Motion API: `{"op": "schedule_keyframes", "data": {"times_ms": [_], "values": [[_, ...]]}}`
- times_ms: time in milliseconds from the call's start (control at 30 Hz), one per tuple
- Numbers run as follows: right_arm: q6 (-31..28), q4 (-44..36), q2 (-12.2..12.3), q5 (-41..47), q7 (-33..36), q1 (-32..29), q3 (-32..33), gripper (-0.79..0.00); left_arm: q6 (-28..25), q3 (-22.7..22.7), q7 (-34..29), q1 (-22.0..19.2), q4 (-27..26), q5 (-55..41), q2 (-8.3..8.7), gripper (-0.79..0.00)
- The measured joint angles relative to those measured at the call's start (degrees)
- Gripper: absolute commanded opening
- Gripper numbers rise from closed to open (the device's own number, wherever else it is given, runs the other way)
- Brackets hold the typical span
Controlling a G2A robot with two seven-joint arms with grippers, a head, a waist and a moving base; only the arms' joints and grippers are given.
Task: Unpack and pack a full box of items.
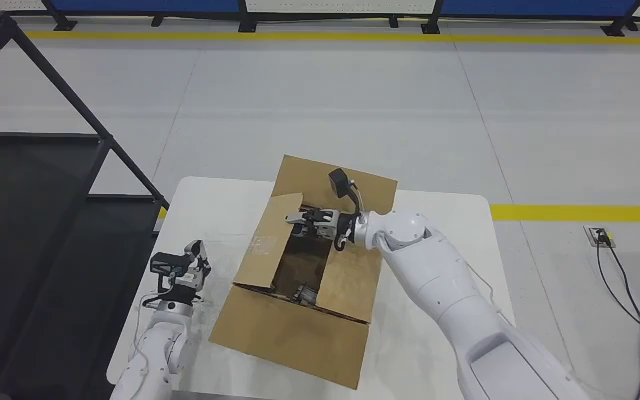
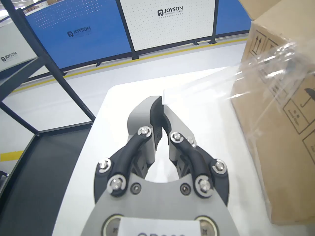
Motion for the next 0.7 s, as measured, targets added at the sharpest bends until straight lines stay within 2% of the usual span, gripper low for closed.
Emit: {"op": "schedule_keyframes", "data": {"times_ms": [700], "values": [[-0.37, 0.09, 0.33, -1.52, 3.97, 0.21, 1.42, -0.785, 0.15, -4.06, 0.48, -0.29, 3.69, -0.51, 1.46, -0.785]]}}
